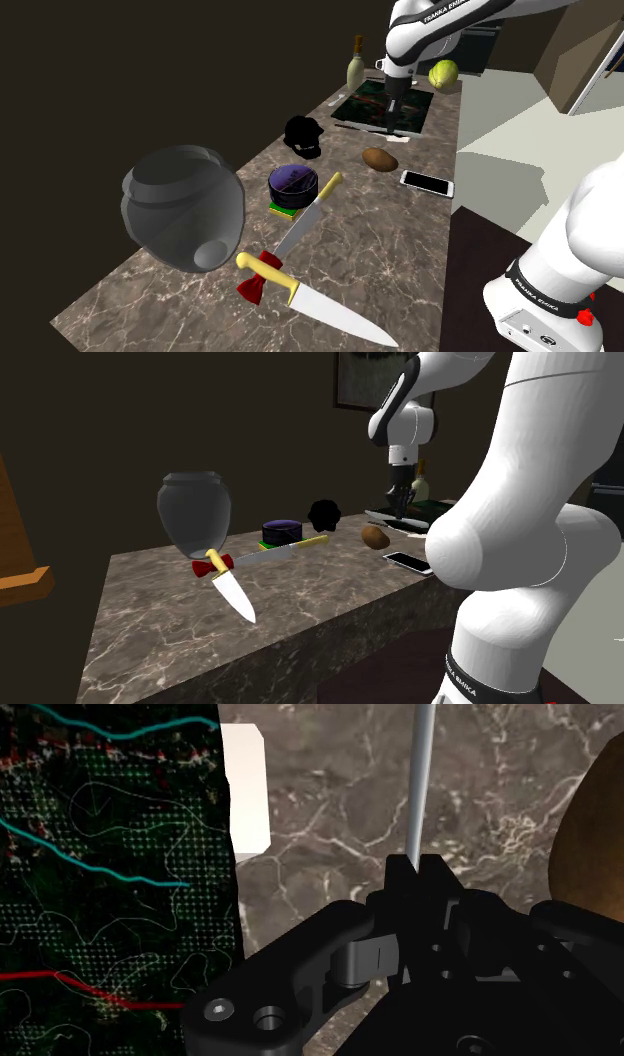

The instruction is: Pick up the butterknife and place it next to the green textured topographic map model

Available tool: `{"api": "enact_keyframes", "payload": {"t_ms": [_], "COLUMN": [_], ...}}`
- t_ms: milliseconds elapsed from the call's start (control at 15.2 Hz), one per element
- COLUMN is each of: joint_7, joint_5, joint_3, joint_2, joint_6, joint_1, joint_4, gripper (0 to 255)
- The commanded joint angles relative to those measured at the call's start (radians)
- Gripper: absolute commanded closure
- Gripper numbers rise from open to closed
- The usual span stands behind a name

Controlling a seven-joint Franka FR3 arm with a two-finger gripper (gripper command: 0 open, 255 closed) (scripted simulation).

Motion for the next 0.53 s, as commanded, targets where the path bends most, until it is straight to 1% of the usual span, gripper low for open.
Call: {"api": "enact_keyframes", "payload": {"t_ms": [0,462], "joint_7": [-0.003,-0.010], "joint_5": [0.003,0.014], "joint_3": [-0.001,-0.003], "joint_2": [0.013,0.058], "joint_6": [0.025,0.117], "joint_1": [-0.001,-0.002], "joint_4": [-0.012,-0.060], "gripper": [255,255]}}
